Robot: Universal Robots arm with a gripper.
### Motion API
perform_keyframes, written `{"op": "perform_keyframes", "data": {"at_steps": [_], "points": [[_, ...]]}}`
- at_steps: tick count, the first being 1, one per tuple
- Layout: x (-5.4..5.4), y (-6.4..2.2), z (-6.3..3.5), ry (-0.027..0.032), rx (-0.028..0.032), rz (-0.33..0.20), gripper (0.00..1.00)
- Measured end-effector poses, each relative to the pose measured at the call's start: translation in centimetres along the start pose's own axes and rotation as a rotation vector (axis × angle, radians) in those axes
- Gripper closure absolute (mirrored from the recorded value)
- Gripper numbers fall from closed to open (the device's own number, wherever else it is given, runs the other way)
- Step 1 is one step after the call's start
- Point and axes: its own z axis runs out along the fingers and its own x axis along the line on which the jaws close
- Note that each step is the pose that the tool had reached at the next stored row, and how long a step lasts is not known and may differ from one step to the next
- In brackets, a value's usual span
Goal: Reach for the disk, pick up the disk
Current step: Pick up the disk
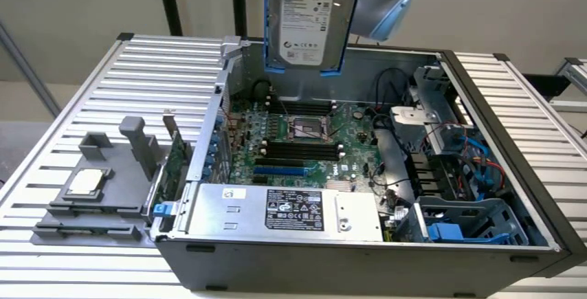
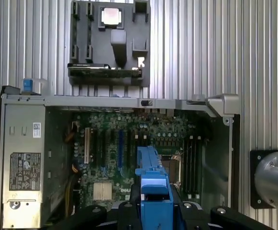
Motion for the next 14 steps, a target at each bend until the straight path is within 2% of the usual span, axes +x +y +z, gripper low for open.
{"op": "perform_keyframes", "data": {"at_steps": [6,14], "points": [[0.8,-2.54,-0.01,-0.0008,0.0,0.0,0.67],[2.4,-5.08,-0.09,-0.0009,0.0001,0.0,0.67]]}}
